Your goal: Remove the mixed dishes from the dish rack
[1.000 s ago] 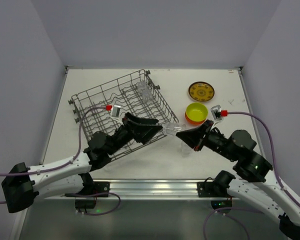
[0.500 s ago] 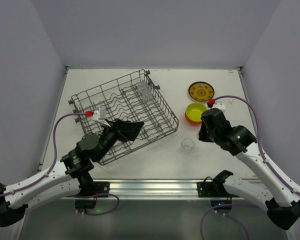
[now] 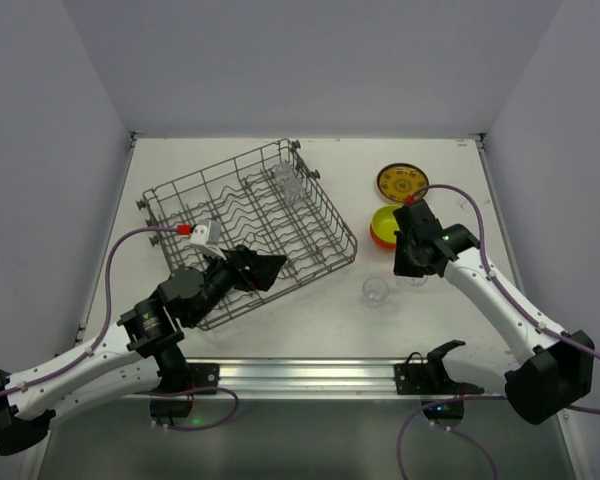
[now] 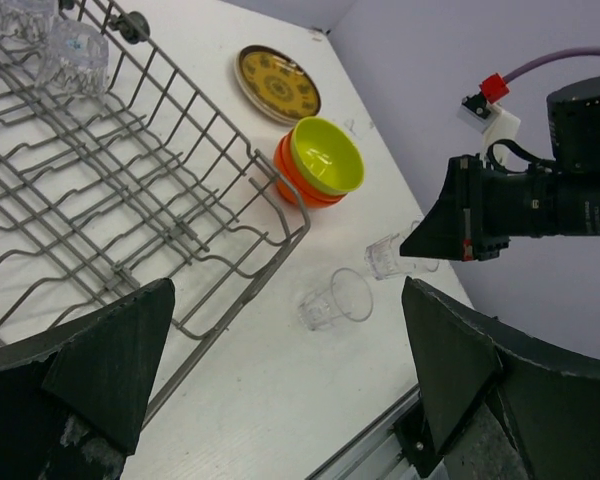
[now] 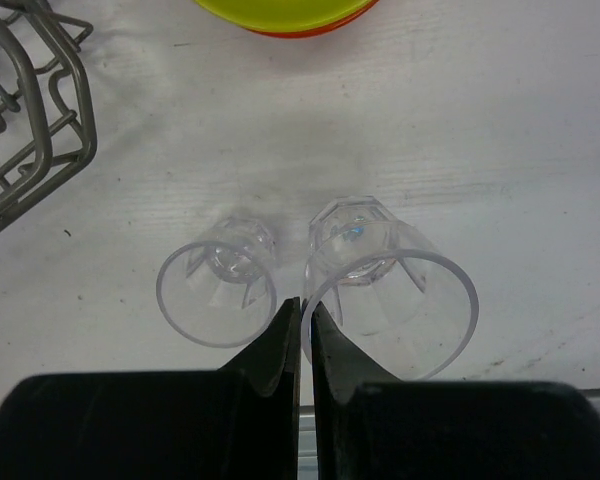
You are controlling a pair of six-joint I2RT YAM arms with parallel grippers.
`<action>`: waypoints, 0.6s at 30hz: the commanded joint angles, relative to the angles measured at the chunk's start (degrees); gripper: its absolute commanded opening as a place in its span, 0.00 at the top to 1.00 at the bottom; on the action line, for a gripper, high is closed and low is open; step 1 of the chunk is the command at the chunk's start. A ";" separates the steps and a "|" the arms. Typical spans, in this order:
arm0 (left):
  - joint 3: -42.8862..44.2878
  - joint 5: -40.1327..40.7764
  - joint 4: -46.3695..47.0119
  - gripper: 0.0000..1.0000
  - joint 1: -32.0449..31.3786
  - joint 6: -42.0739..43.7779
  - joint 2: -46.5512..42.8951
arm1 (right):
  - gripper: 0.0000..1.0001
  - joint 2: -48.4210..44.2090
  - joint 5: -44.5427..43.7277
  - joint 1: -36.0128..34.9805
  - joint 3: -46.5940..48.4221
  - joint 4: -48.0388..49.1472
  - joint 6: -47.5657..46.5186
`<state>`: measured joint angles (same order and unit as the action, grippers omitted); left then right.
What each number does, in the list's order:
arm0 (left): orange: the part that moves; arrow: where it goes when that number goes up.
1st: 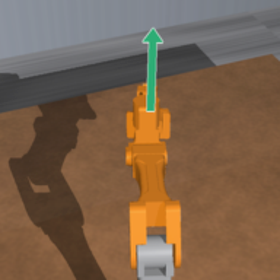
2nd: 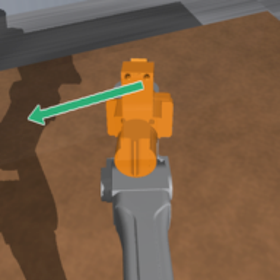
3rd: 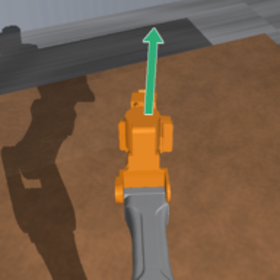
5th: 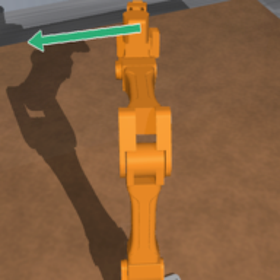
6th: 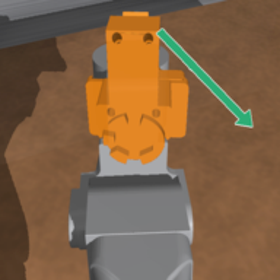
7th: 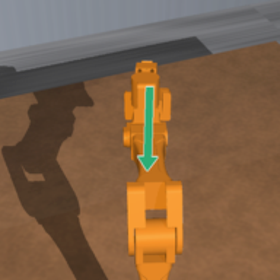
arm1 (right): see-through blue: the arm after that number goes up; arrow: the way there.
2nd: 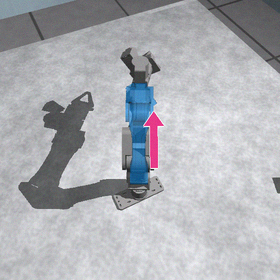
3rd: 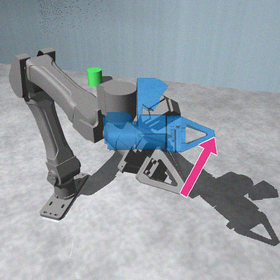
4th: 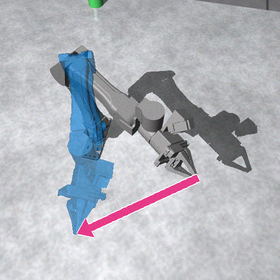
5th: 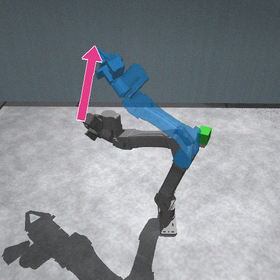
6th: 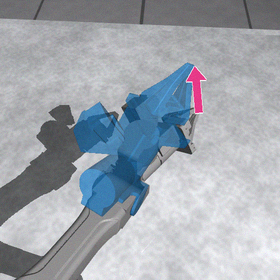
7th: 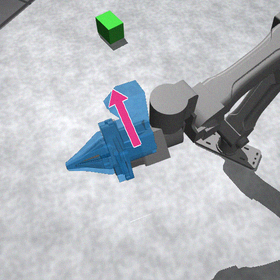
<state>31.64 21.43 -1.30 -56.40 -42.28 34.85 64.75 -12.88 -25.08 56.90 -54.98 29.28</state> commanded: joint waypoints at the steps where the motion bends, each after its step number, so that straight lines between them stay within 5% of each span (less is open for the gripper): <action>1: 3.16 1.68 -3.96 0.00 -0.02 3.87 -0.05 | 1.00 2.48 3.83 0.21 -0.65 2.33 -1.33; 18: 4.22 0.19 -4.94 0.00 -0.02 6.51 0.21 | 0.99 8.20 2.43 0.91 -6.98 3.83 4.56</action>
<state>33.78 22.46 -6.59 -56.40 -37.95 34.37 72.10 -10.35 -24.58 51.62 -52.56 32.03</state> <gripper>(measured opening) 0.996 0.058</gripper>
